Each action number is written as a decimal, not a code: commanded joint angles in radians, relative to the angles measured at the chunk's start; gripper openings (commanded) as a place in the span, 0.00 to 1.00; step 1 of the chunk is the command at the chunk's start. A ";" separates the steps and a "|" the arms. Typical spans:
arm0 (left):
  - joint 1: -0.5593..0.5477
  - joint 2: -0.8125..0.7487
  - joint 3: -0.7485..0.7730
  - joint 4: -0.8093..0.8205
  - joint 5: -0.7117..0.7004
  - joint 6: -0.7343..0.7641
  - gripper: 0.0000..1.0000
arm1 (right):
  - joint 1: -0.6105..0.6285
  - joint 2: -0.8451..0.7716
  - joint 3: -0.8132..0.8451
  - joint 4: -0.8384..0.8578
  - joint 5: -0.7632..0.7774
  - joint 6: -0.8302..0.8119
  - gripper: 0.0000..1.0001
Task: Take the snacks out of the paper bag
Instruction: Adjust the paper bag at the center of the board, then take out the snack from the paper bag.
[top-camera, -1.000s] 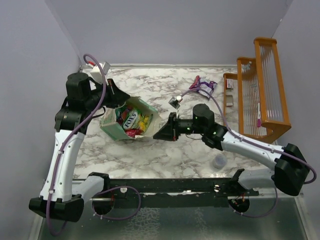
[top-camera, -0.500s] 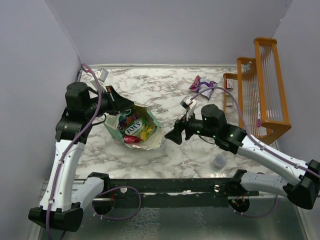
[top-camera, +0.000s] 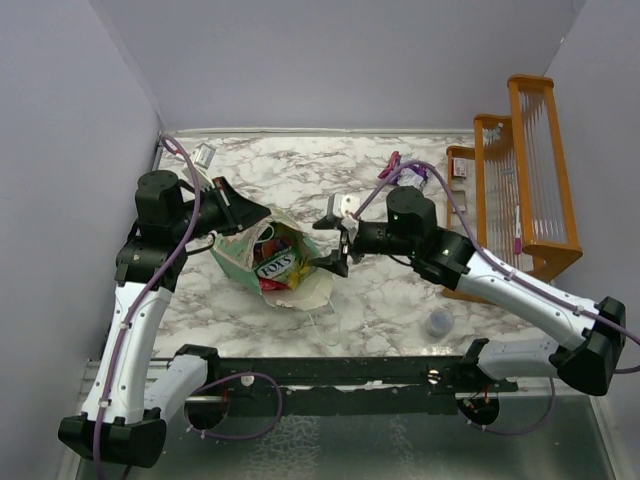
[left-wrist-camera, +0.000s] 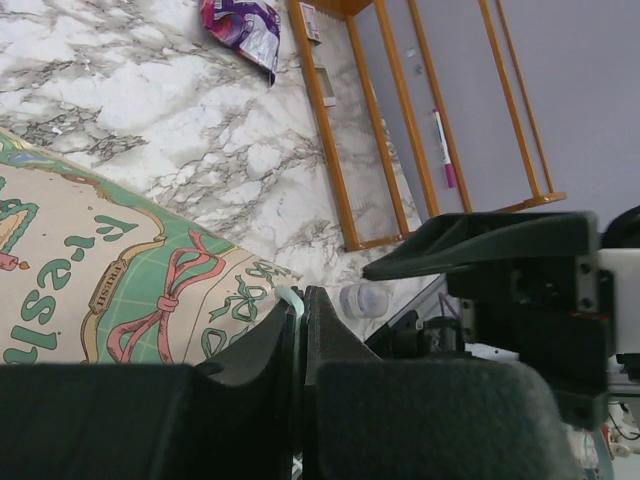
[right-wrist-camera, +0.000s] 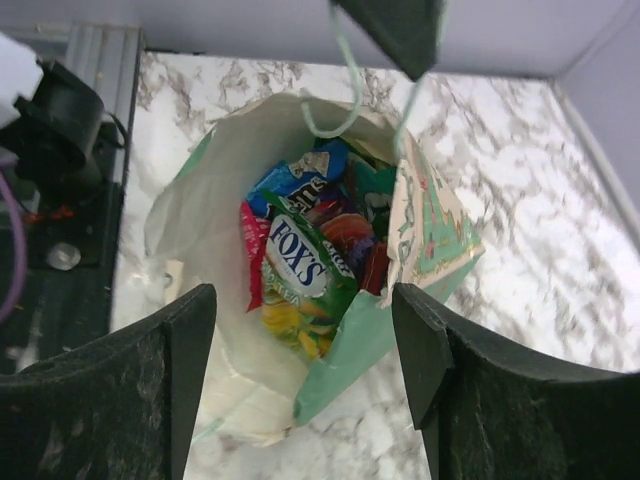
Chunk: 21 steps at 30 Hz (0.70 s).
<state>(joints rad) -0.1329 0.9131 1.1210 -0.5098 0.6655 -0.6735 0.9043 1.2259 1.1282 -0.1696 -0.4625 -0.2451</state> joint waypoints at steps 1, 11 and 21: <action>0.001 -0.014 0.011 0.041 0.014 -0.031 0.00 | 0.025 0.034 -0.102 0.222 -0.156 -0.357 0.70; 0.001 -0.014 0.024 -0.001 0.019 0.007 0.00 | 0.122 0.219 -0.021 0.129 0.086 -0.539 0.71; 0.001 -0.020 0.008 0.021 0.030 0.000 0.00 | 0.130 0.411 0.155 0.009 0.282 -0.542 0.64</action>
<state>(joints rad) -0.1329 0.9085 1.1217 -0.5095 0.6689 -0.6792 1.0332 1.5799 1.1999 -0.0956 -0.2871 -0.7708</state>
